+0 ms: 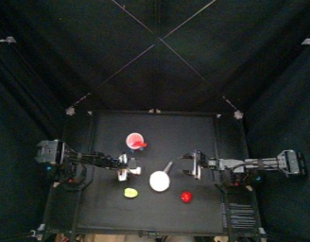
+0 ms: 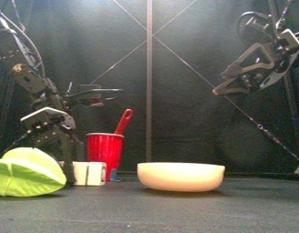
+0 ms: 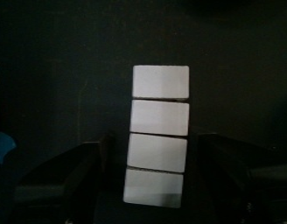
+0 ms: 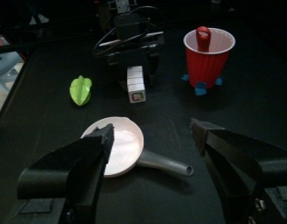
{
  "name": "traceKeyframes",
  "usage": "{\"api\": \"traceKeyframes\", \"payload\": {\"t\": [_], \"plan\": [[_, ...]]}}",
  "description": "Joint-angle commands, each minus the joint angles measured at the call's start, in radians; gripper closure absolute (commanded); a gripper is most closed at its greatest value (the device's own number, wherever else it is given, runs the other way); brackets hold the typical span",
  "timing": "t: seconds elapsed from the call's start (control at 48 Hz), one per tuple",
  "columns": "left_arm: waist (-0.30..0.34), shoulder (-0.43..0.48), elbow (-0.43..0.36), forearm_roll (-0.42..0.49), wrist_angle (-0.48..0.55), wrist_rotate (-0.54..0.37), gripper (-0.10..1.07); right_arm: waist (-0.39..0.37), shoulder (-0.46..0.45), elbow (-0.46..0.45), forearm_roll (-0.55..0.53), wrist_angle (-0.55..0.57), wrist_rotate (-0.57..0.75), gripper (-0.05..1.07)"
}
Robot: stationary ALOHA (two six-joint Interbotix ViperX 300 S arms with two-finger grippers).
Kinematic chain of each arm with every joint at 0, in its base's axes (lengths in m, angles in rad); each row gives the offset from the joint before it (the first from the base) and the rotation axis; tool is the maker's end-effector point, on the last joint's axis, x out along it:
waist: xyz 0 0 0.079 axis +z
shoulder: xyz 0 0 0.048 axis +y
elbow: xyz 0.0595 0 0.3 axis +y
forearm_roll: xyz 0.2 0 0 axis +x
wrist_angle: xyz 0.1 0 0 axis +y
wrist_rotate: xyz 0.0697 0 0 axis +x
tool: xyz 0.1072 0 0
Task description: Grab sushi roll
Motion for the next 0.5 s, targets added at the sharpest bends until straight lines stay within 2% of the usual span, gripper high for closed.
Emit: {"api": "traceKeyframes", "payload": {"t": [0.0,0.229,0.354,0.479], "plan": [[0.005,-0.011,-0.021,0.002,-0.003,0.002,0.08,0.002,-0.003,-0.008,0.002,-0.008,0.002,0.03],[0.002,-0.046,-0.034,0.021,0.035,0.002,0.30,0.002,-0.003,-0.008,0.002,-0.008,0.002,0.03],[-0.003,-0.084,-0.046,0.034,0.052,0.002,0.38,0.002,-0.003,-0.006,0.002,-0.008,0.002,0.03],[-0.006,-0.120,-0.044,0.040,0.048,0.000,0.42,0.002,-0.003,-0.006,0.002,-0.008,0.002,0.03]]}}
